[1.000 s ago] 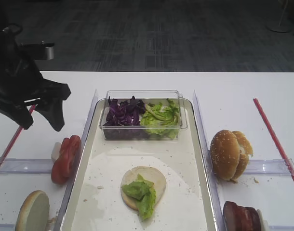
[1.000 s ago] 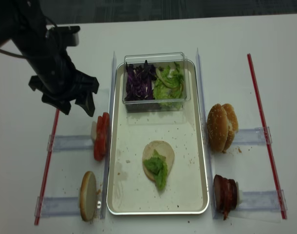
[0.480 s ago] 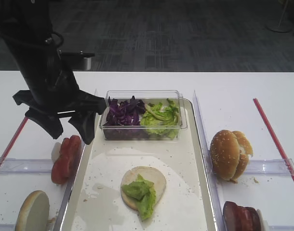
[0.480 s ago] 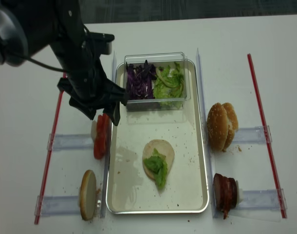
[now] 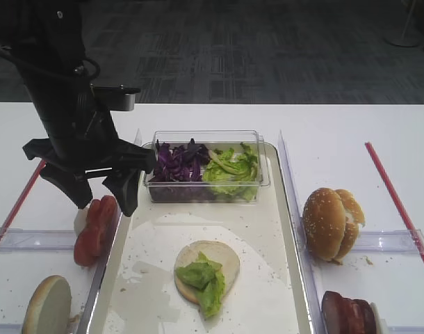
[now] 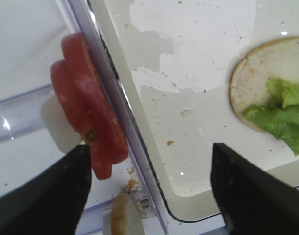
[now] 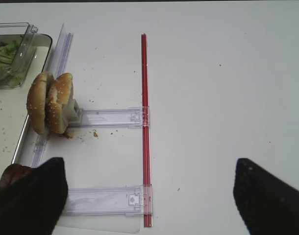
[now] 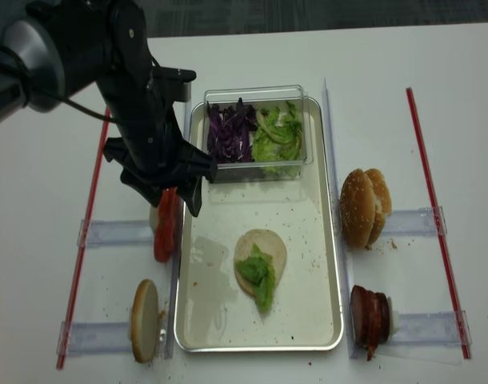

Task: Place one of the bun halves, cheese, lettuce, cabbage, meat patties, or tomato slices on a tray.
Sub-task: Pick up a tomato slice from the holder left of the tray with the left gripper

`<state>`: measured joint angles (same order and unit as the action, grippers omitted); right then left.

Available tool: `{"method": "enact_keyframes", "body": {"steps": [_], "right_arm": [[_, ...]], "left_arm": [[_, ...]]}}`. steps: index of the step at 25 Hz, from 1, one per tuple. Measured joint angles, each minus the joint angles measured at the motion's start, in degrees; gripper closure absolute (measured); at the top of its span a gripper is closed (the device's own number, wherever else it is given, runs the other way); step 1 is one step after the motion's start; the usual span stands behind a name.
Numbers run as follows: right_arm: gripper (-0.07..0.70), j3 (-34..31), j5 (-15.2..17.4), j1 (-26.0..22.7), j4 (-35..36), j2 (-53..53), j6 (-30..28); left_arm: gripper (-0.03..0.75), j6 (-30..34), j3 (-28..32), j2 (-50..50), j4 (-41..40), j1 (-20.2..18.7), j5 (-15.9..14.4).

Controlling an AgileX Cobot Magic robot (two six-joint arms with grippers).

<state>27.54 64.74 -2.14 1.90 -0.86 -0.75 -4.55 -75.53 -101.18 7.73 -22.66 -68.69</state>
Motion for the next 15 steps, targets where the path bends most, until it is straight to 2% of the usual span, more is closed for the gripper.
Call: {"method": "enact_keyframes", "body": {"steps": [7, 15], "right_arm": [[-0.064, 0.0, 0.0, 0.0, 0.0, 0.0, 0.0], [-0.064, 0.0, 0.0, 0.0, 0.0, 0.0, 0.0]], "left_arm": [[0.290, -0.1, 0.0, -1.0, 0.0, 0.0, 0.4], [0.307, -0.1, 0.0, -4.6, -0.1, 0.5, 1.1]]}}
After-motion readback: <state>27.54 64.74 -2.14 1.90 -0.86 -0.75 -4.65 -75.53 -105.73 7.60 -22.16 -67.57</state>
